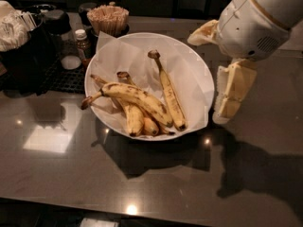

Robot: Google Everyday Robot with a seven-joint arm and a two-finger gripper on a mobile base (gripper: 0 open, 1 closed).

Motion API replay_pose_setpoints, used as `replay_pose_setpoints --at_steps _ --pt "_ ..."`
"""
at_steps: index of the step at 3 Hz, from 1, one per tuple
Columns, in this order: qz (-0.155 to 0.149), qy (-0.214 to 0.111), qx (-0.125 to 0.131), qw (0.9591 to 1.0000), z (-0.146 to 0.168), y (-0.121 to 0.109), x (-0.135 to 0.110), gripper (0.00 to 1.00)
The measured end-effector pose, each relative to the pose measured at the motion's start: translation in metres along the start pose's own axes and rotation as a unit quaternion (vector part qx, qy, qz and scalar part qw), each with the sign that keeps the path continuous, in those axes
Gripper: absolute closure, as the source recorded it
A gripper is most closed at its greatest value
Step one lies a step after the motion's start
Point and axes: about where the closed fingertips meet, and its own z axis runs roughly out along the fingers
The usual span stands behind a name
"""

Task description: Pick banana from white bowl

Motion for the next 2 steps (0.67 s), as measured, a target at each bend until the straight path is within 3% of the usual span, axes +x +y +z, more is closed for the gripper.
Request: replay_pose_setpoints --at_steps 2 --pt "0.007 -0.05 -0.049 0.9976 0.049 -0.02 -0.025 0.0"
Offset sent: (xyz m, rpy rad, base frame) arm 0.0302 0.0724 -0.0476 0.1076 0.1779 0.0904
